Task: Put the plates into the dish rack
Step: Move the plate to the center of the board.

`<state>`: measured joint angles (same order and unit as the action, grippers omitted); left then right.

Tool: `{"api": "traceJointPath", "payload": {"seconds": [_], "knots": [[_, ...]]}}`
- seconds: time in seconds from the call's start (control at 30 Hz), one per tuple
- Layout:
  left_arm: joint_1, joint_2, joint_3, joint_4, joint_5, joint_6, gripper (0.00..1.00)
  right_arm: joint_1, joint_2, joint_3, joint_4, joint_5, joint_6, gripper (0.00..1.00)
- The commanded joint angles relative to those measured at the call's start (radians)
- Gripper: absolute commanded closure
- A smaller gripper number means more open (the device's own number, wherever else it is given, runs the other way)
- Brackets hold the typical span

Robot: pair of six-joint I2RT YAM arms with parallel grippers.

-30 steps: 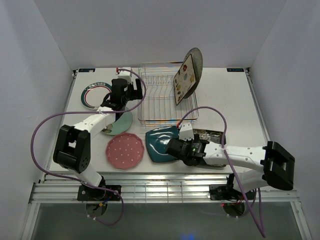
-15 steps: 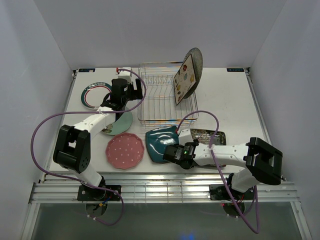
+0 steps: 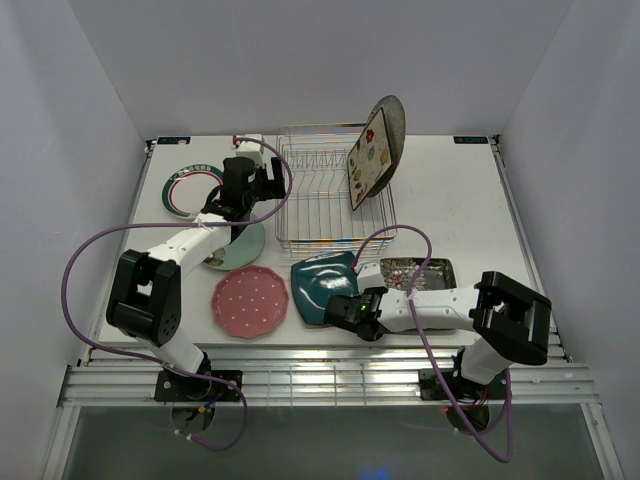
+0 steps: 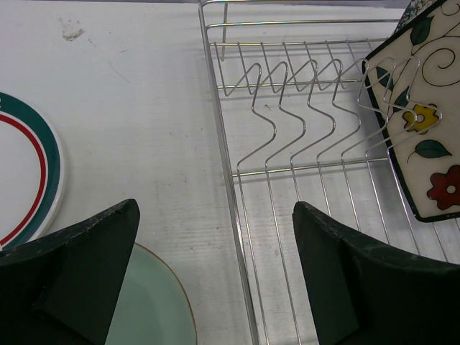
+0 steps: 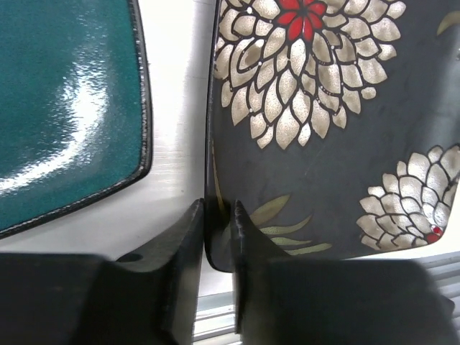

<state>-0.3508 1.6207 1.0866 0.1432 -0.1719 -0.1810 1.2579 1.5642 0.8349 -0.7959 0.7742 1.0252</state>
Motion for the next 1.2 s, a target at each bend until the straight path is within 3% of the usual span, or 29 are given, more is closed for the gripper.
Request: {"api": "traceJointPath", "payload": {"seconds": [0.0, 0.17, 0.67, 1.17], "knots": [[0.004, -0.039, 0.010, 0.016, 0.005, 0.005, 0.02, 0.001, -0.022, -0.006, -0.043, 0.046, 0.045, 0.81], [0.004, -0.042, 0.009, 0.016, 0.006, 0.005, 0.02, 0.001, -0.043, -0.026, -0.094, 0.054, 0.099, 0.88], [0.004, -0.039, 0.012, 0.015, -0.003, 0.003, 0.02, -0.034, -0.128, -0.071, -0.108, 0.100, 0.127, 0.86], [0.004, -0.039, 0.010, 0.015, -0.001, 0.005, 0.02, -0.241, -0.262, -0.118, 0.158, 0.070, -0.129, 0.86]]}}
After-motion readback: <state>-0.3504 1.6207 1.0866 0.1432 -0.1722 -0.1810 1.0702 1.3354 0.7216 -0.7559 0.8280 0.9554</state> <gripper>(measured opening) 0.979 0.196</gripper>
